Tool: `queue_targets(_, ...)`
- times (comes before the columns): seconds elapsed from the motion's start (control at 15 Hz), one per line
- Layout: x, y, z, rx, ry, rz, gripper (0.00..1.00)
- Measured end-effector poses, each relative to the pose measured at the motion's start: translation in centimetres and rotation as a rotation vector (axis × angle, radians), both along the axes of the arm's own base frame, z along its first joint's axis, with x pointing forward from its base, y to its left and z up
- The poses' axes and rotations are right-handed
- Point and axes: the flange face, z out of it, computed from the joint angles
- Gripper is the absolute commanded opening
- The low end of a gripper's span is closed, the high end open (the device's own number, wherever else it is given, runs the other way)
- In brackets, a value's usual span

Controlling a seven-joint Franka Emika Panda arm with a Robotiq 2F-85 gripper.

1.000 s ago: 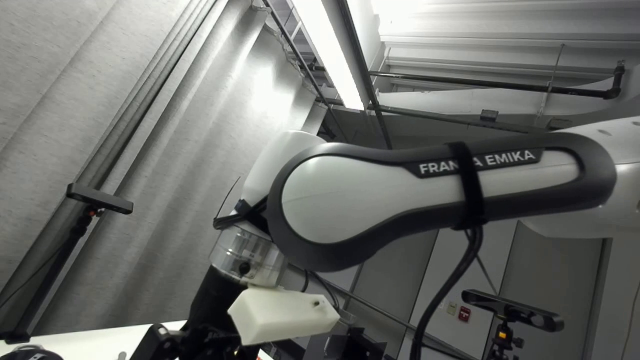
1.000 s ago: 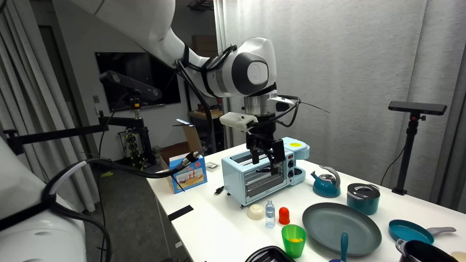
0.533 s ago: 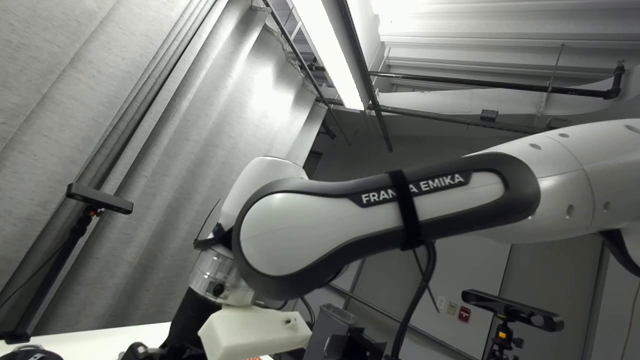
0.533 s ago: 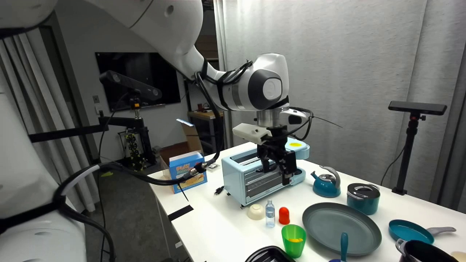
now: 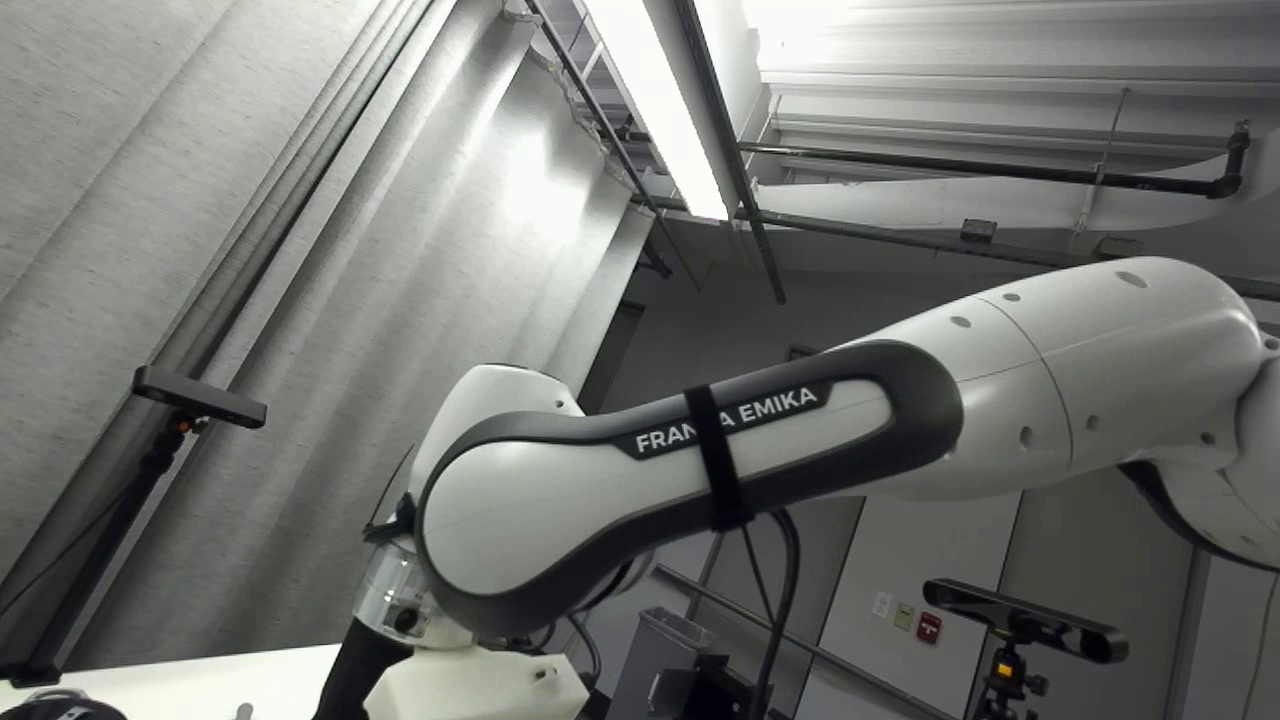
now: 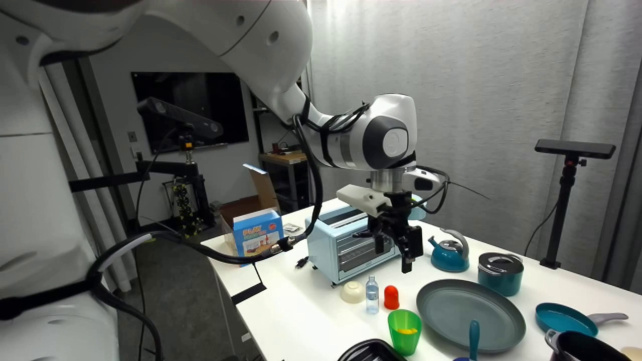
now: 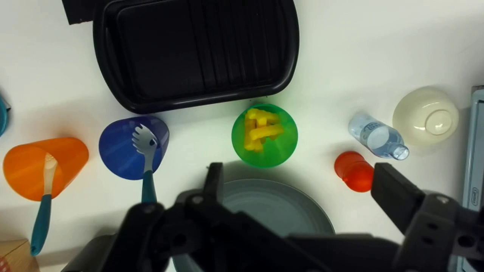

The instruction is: Put the light green cup on the grey plate, put the dark blue cup on the grey plate

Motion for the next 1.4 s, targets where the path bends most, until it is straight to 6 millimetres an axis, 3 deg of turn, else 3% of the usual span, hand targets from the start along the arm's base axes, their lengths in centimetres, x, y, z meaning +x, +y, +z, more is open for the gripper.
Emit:
queue_targets(0.8,1.3,-2.2,-4.0,0.004,0.010,-0.002,1.00)
queue_targets(1.4,2.8,-2.6,-4.7,0.009,-0.058,0.025,1.00)
